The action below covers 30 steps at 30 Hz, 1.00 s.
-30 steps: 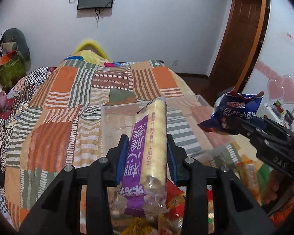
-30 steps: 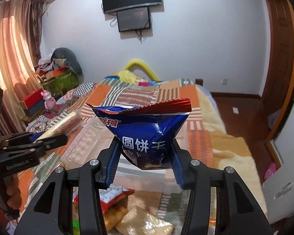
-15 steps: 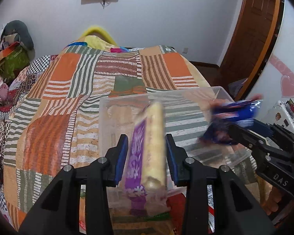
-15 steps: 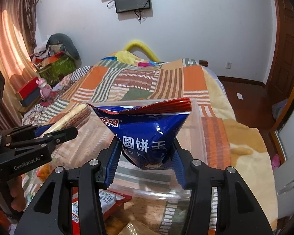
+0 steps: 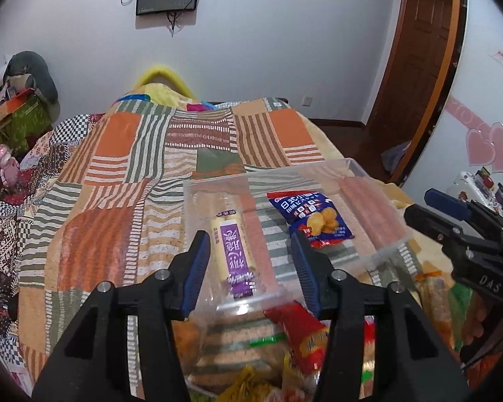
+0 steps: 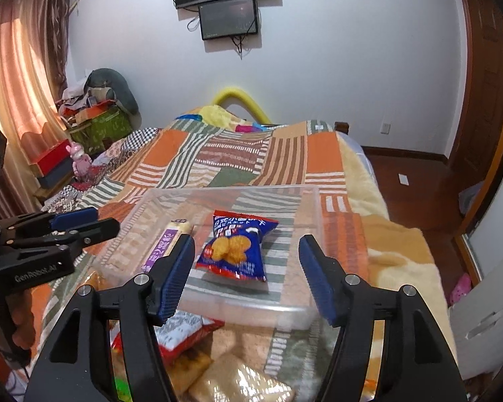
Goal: Organize snacks
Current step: 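Lower wafer roll into clear box with left tool while right tool drops blue bag in, then grasp green pea snack with left tool while right tool grasps barcoded pastry bag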
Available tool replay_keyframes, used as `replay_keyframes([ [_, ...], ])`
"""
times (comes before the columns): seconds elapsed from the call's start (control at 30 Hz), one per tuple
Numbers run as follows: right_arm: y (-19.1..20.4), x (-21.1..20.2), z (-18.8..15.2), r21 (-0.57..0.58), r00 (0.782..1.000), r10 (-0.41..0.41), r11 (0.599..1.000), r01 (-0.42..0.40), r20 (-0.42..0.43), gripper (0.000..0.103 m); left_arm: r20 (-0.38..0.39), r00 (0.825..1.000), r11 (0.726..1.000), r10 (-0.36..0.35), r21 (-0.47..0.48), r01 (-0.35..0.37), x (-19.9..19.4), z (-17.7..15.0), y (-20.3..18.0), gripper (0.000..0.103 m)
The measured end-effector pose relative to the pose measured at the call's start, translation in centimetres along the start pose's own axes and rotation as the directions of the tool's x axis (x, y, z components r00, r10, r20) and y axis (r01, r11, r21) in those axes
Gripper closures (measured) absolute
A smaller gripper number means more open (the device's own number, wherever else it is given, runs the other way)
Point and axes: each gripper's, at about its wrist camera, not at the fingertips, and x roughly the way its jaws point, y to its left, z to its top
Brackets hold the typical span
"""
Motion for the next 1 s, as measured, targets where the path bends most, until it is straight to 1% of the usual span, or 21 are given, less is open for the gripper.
replay_keyframes([
  [0.13, -0.4, -1.7, -0.3, 0.003, 1.000, -0.015, 1.000, 0.015, 0.022, 0.037, 0.003, 1.000, 1.000, 0.003, 0.011, -0.003, -2.1, -1.0, 0.6, 0.051],
  [0.27, -0.9, -2.7, -1.1, 0.013, 0.999, -0.026, 1.000, 0.026, 0.024, 0.037, -0.009, 1.000, 1.000, 0.017, 0.007, -0.017, -3.6, -2.5, 1.6, 0.049],
  [0.33, -1.1, -3.1, -1.7, 0.022, 0.999, -0.033, 0.999, 0.033, 0.021, 0.037, -0.018, 0.999, 1.000, 0.030, 0.000, -0.030, -4.0, -3.3, 2.3, 0.049],
  [0.5, -1.7, -3.8, -3.8, 0.027, 0.996, -0.085, 0.996, 0.085, 0.001, 0.037, -0.065, 0.997, 0.998, 0.045, -0.035, -0.047, -4.2, -6.1, 4.1, 0.048],
  [0.63, -2.6, -4.0, -5.7, 0.046, 0.994, -0.101, 0.994, 0.103, -0.038, 0.037, -0.127, 0.990, 0.997, 0.055, -0.055, -0.062, -3.6, -8.9, 5.4, 0.048],
  [0.8, -3.7, -3.8, -7.9, 0.062, 0.987, -0.129, 0.989, 0.136, -0.100, 0.037, -0.198, 0.979, 0.995, 0.047, -0.077, -0.064, -2.7, -12.2, 6.5, 0.048],
  [0.87, -4.1, -3.4, -8.7, 0.066, 0.982, -0.140, 0.987, 0.149, -0.129, 0.037, -0.219, 0.975, 0.996, 0.039, -0.067, -0.054, -2.4, -13.2, 6.5, 0.048],
  [0.93, -4.5, -3.1, -9.4, 0.072, 0.977, -0.148, 0.984, 0.160, -0.152, 0.037, -0.234, 0.972, 0.998, 0.018, -0.046, -0.030, -2.3, -14.3, 6.3, 0.048],
  [1.0, -5.1, -2.6, -10.1, 0.096, 0.973, -0.146, 0.982, 0.165, -0.177, 0.037, -0.238, 0.971, 0.999, 0.022, -0.021, -0.028, -2.2, -15.1, 6.0, 0.048],
])
